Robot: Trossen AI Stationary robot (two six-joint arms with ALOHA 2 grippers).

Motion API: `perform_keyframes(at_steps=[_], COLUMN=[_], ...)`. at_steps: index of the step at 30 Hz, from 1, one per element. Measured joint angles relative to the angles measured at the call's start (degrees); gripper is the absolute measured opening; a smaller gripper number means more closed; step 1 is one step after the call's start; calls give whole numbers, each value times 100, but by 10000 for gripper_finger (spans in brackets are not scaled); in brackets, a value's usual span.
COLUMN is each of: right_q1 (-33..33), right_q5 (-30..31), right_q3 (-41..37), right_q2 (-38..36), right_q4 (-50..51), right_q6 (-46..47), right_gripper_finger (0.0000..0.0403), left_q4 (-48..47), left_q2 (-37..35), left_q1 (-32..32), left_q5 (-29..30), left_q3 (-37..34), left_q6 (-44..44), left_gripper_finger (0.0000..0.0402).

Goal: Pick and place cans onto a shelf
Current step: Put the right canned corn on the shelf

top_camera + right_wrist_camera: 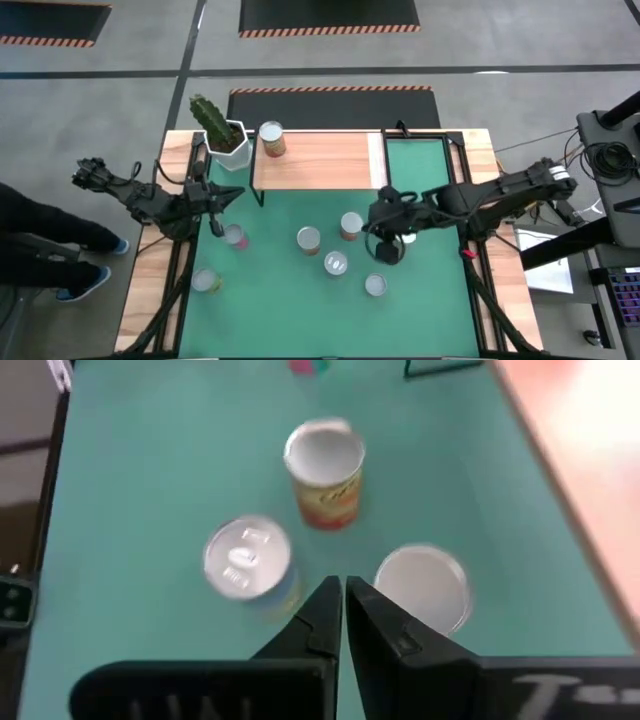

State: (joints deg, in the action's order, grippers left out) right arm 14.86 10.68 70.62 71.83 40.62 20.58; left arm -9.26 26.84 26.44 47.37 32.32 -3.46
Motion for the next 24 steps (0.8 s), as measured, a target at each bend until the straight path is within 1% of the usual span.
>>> perform_keyframes(at_steps=[7,13,15,19,21,24], right_q1=[128,128,128,126,125,20], right_q5=[-5,-12,-13,-12,-20,-271], right_q3=[747,730,654,490,425,392], right_q2=[473,523,480,321,247,156], right_q4=[1947,3048,3233,3254,3256,3294], right_q6=[1325,1970,2118,2361,2646,3102], right_gripper_finger=[9,9,9,9,9,10], left_q4=[-2,-15,-24,-26,-26,-26], left_q2=[1,8,5,5,8,5], left_q1=[0,0,0,0,0,0], left_q5=[0,0,1,2,2,2], left_q3=[0,0,0,0,0,0], left_q6=[0,0,0,0,0,0], left_gripper_finger=[0,0,0,0,0,0])
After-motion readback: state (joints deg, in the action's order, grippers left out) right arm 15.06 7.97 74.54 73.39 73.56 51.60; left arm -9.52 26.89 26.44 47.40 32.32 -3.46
